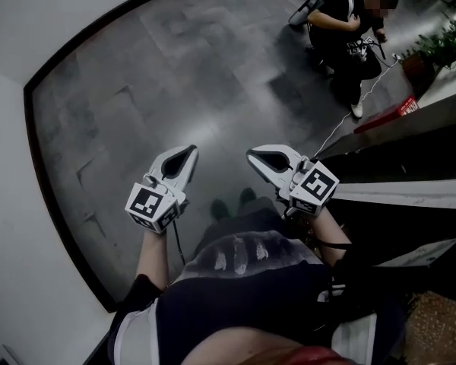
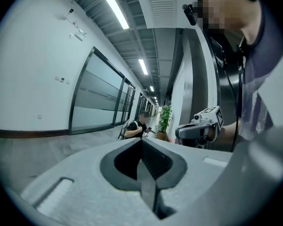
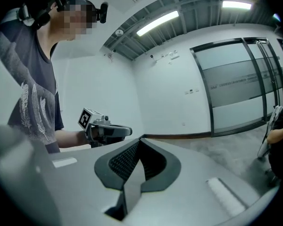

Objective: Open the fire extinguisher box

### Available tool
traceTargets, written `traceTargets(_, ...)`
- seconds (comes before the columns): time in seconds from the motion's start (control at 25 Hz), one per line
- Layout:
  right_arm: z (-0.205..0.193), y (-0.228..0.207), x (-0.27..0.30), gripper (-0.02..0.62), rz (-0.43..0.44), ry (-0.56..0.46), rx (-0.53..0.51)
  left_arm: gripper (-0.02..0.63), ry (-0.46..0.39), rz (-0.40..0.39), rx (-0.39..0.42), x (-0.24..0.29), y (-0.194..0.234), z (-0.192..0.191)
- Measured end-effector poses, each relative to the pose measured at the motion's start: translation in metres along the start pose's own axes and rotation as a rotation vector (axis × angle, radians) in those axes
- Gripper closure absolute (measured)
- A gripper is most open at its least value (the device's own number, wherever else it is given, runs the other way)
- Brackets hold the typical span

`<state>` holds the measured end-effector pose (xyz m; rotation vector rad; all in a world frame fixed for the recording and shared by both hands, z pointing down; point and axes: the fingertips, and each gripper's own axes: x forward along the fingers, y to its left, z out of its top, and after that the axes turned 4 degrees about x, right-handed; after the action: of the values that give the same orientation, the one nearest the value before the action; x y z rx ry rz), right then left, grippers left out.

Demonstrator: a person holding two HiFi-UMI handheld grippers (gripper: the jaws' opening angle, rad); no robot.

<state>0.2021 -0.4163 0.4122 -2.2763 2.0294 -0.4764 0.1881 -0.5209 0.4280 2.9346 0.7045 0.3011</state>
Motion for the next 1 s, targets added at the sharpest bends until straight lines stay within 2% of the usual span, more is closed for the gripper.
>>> traceTargets(0.16,0.002,-0.024,0.001,0.595,-0.053,-0.01,0.014,0.606,0.03,-0.038,0.004,0.022,0.008,-0.002)
traceTargets(0.44,0.013,-0.098,-0.005,0.595,-0.108,-0.058,0.029,0.606,0.049,-0.191,0.166,0.094,-0.01,0.039)
traceTargets(0.56,0.021,-0.127,-0.011,0.595,-0.111,-0.088,0.007,0.606,0.058,-0.201,0.2,0.131,-0.004,0.048)
traceTargets(0.68,0.027,-0.15,-0.022,0.595,-0.114,-0.124,0.011,0.606,0.071,-0.194,0.202,0.158,0.002,0.054)
traceTargets(0.88,0.029,-0.188,-0.044,0.595,-0.143,-0.15,0.032,0.606,0.053,-0.186,0.146,0.193,-0.005,0.072)
traceTargets(1.0,0.052,-0.211,-0.053,0.595,-0.188,-0.201,0.018,0.606,0.04,-0.213,0.173,0.211,-0.009,0.086)
